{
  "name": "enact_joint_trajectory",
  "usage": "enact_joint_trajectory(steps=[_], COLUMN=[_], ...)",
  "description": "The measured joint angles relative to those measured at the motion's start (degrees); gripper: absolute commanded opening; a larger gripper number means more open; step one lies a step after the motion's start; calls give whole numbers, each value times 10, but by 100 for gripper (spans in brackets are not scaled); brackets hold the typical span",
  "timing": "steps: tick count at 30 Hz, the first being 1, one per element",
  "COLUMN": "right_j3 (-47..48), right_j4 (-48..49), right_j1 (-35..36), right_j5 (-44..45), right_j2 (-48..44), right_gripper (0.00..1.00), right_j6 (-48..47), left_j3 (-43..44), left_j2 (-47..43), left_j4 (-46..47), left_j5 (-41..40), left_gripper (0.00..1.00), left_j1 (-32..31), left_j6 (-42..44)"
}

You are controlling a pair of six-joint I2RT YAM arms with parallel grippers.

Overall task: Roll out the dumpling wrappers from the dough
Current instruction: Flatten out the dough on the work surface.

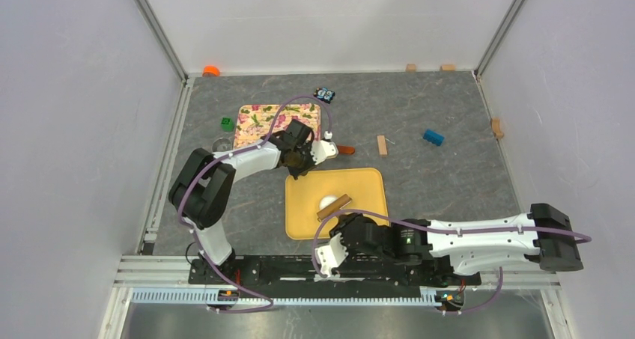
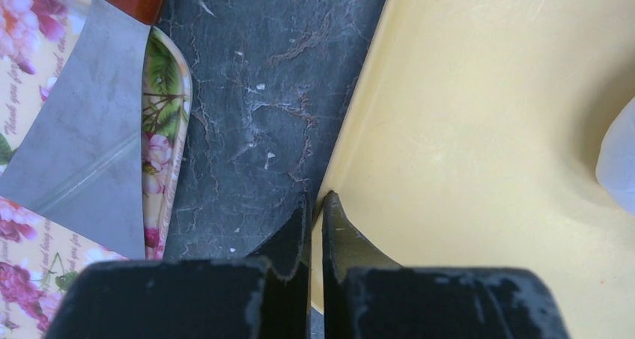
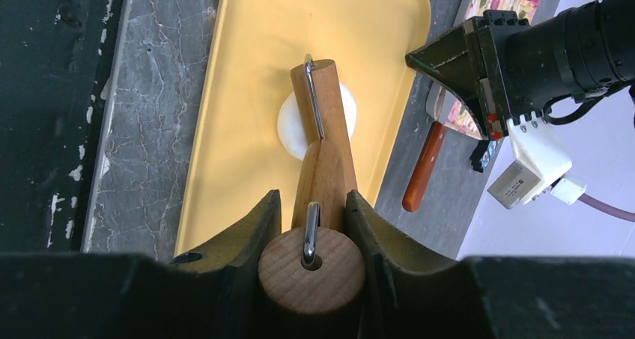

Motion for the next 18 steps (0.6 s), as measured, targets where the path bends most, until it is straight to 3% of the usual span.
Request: enact_joint_trajectory(steps=[10,18], right_j3=[19,13], right_j4=[42,-5], right_j1=[-36,-4], right_j5=[-6,4], right_j2=[60,19], right_gripper=[0,0], right_j6=[-44,-1], left_j3=[-10,-12], left_j2=[-6,-7], left_j4=[12,14], left_j5=[0,0], left_gripper=[2,2], left_j1=[0,-1], left_j6=[6,7])
